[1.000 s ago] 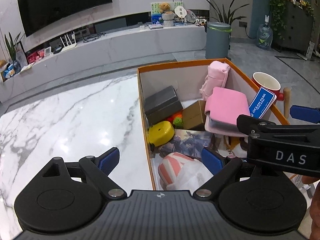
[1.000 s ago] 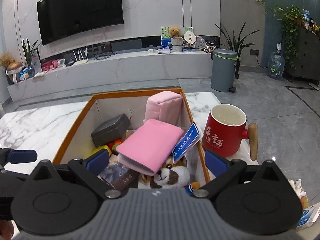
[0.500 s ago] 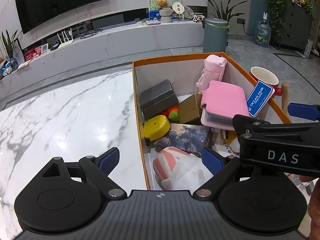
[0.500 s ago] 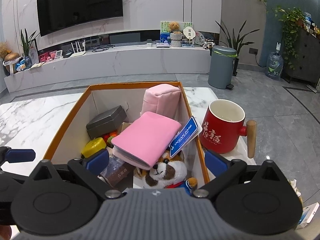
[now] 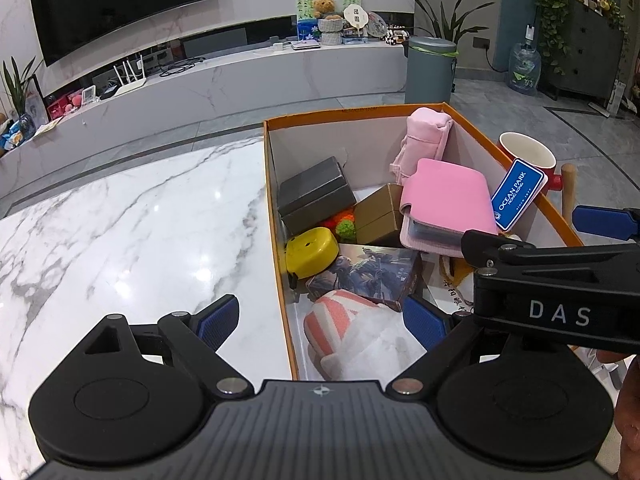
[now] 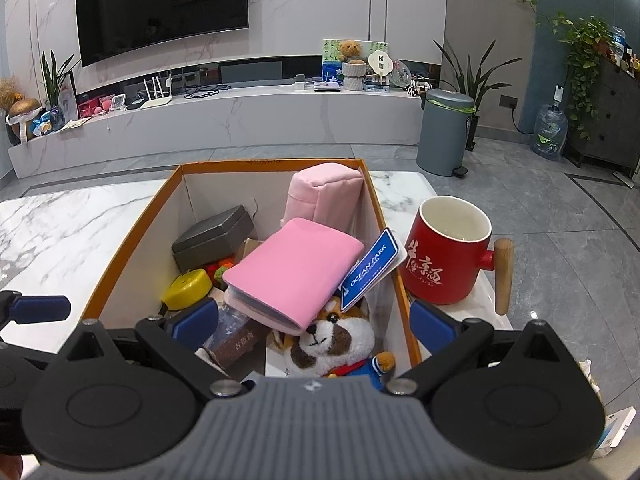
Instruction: Organize objects
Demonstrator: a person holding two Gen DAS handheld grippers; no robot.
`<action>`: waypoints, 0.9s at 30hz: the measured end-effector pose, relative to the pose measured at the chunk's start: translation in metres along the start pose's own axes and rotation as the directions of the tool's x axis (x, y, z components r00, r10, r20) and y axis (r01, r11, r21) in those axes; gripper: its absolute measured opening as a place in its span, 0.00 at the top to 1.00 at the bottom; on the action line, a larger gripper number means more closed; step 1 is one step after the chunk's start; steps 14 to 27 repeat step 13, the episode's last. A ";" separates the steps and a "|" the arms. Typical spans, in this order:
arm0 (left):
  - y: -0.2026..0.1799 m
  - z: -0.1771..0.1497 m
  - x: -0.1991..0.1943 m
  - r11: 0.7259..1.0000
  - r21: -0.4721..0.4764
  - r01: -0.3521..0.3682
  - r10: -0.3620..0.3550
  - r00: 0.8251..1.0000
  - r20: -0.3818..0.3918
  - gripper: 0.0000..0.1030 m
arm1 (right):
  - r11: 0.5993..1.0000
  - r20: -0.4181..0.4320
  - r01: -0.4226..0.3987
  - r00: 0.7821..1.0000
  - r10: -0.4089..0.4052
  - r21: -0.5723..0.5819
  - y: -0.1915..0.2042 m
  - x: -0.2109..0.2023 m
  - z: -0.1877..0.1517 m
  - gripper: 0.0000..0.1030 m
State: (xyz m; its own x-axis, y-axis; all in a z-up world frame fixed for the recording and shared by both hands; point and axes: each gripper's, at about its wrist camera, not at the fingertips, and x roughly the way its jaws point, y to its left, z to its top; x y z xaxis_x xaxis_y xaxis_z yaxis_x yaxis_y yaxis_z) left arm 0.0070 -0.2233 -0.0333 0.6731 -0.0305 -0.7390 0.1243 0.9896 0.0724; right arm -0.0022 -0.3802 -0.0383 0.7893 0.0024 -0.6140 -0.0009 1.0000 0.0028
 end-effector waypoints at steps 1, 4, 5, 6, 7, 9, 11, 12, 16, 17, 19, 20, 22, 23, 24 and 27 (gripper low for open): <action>0.000 0.000 0.000 1.000 -0.001 0.000 0.000 1.000 0.000 0.00 | 1.000 -0.001 0.000 1.000 0.000 0.000 0.000 0.000 0.000 0.02; 0.000 0.000 0.000 1.000 0.000 0.001 -0.001 1.000 0.000 0.00 | 1.000 0.000 0.001 1.000 -0.001 0.000 0.000 0.000 0.000 0.02; -0.001 0.000 0.000 1.000 0.000 0.001 -0.001 1.000 0.001 0.00 | 1.000 0.000 0.001 1.000 -0.001 0.000 0.000 0.000 0.000 0.01; -0.001 0.000 0.000 1.000 0.001 0.001 -0.001 1.000 0.001 0.00 | 1.000 0.000 0.001 1.000 -0.001 0.000 0.000 0.000 0.000 0.02; -0.001 -0.001 -0.001 1.000 0.001 0.001 -0.001 1.000 0.002 0.00 | 1.000 0.000 0.001 1.000 -0.001 0.000 0.000 0.000 0.000 0.02; -0.002 -0.001 -0.002 1.000 0.001 0.006 -0.006 1.000 0.007 0.00 | 1.000 -0.001 0.001 1.000 -0.001 -0.001 0.000 0.000 0.000 0.02; -0.003 -0.002 -0.004 1.000 0.002 0.011 -0.011 1.000 0.023 0.00 | 1.000 -0.002 0.000 1.000 0.000 -0.001 0.000 0.000 0.000 0.02; -0.003 -0.002 -0.005 1.000 0.004 0.012 -0.012 0.999 0.030 0.00 | 1.000 -0.002 -0.001 1.000 0.001 0.000 0.000 0.000 0.000 0.02; -0.003 -0.002 -0.005 1.000 0.004 0.013 -0.013 0.999 0.031 0.00 | 1.000 -0.002 -0.001 1.000 0.001 0.000 0.000 0.000 0.000 0.02; -0.003 -0.002 -0.005 1.000 0.004 0.013 -0.013 0.999 0.031 0.00 | 1.000 -0.002 -0.001 1.000 0.001 0.000 0.000 0.000 0.000 0.02; -0.003 -0.002 -0.005 1.000 0.004 0.013 -0.013 0.999 0.031 0.00 | 1.000 -0.002 -0.001 1.000 0.001 0.000 0.000 0.000 0.000 0.02; -0.003 -0.002 -0.005 1.000 0.004 0.013 -0.013 0.999 0.031 0.00 | 1.000 -0.002 -0.001 1.000 0.001 0.000 0.000 0.000 0.000 0.02; -0.003 -0.002 -0.005 1.000 0.004 0.013 -0.013 0.999 0.031 0.00 | 1.000 -0.002 -0.001 1.000 0.001 0.000 0.000 0.000 0.000 0.02; -0.003 -0.002 -0.005 1.000 0.004 0.013 -0.013 0.999 0.031 0.00 | 1.000 -0.002 -0.001 1.000 0.001 0.000 0.000 0.000 0.000 0.02; -0.003 -0.002 -0.005 1.000 0.004 0.013 -0.013 0.999 0.031 0.00 | 1.000 -0.002 -0.001 1.000 0.001 0.000 0.000 0.000 0.000 0.02; -0.003 -0.002 -0.005 1.000 0.004 0.013 -0.013 0.999 0.031 0.00 | 1.000 -0.002 -0.001 1.000 0.001 0.000 0.000 0.000 0.000 0.02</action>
